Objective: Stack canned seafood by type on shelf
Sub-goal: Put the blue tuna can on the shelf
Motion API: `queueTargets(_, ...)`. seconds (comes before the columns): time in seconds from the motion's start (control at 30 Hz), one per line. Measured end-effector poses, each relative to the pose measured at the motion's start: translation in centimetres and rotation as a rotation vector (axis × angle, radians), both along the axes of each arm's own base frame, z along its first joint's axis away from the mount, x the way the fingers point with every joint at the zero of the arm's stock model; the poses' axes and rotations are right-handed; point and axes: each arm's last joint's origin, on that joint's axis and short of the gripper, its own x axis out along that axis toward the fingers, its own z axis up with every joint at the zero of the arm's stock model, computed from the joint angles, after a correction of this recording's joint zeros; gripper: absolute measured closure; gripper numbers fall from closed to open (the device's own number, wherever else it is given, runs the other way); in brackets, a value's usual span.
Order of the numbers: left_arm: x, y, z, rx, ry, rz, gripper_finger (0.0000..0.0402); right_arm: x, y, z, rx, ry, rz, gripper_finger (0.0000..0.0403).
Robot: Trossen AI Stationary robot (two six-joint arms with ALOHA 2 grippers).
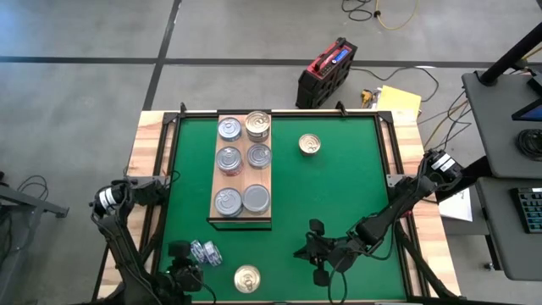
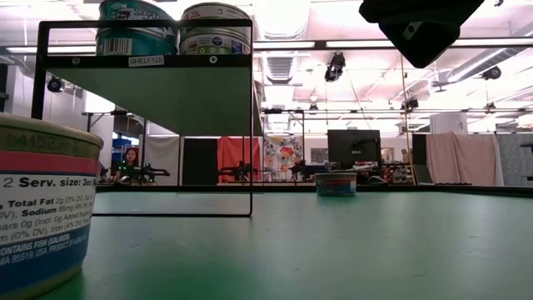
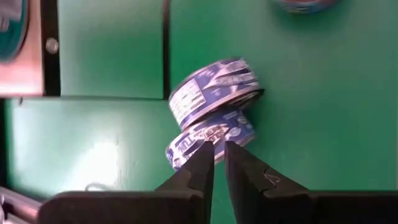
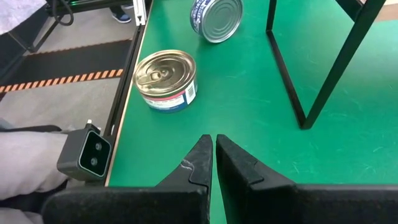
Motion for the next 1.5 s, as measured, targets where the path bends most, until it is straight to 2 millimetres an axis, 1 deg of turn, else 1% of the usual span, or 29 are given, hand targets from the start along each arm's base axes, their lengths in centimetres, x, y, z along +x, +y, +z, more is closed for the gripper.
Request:
queueTargets(0.07, 0.1, 0.4, 0.8, -0.017, 0.009, -0.048, 0.0370, 0.0, 0.0, 0.0, 0.000, 0.000, 0.000, 0.0390)
queueTargets(0.17, 0.0, 1.2, 2.4, -0.056, 0.031, -0.110, 0.0367, 0.0, 0.0, 0.0, 0.001, 0.001, 0.001, 0.0390)
queueTargets(0.3, -0.5, 2.6, 4.8, -0.137, -0.021, -0.131, 0.0383, 0.0, 0.0, 0.0, 0.000, 0.001, 0.002, 0.0390)
queueTargets(0.37, -0.6, 3.2, 5.2, -0.173, -0.044, -0.141, 0.0395, 0.0, 0.0, 0.0, -0.004, 0.001, 0.004, 0.0390)
queueTargets(0.53, -0.5, 4.7, 4.3, -0.204, -0.038, -0.178, 0.0401, 0.0, 0.0, 0.0, -0.012, 0.001, 0.008, 0.0390)
queueTargets(0.73, -0.1, 6.1, 2.3, -0.251, 0.077, -0.226, 0.0401, 0.0, 0.0, 0.0, -0.024, 0.000, 0.015, 0.0390)
queueTargets(0.87, 0.0, 6.7, 1.6, -0.229, 0.150, -0.312, 0.0401, 0.0, 0.0, 0.0, -0.025, -0.002, 0.015, 0.0390)
queueTargets(1.13, 0.2, 7.0, 1.3, -0.142, 0.217, -0.537, 0.0401, 0.1, -0.2, 0.1, -0.038, -0.009, 0.008, 0.0390)
queueTargets(1.23, 0.4, 7.1, 1.2, -0.160, 0.235, -0.538, 0.0401, 0.2, -0.3, 0.1, -0.037, -0.012, 0.004, 0.0390)
queueTargets(1.33, 0.7, 7.6, 0.7, -0.261, 0.329, -0.508, 0.0402, 0.3, -0.4, 0.1, -0.037, -0.012, 0.001, 0.0390)
queueTargets(1.4, 1.0, 7.9, 0.2, -0.275, 0.339, -0.503, 0.0402, 0.4, -0.5, 0.1, -0.040, -0.012, -0.001, 0.0390)
queueTargets(1.5, 1.6, 8.3, -0.4, -0.273, 0.344, -0.548, 0.0402, 0.5, -0.7, 0.1, -0.048, -0.012, -0.004, 0.0390)
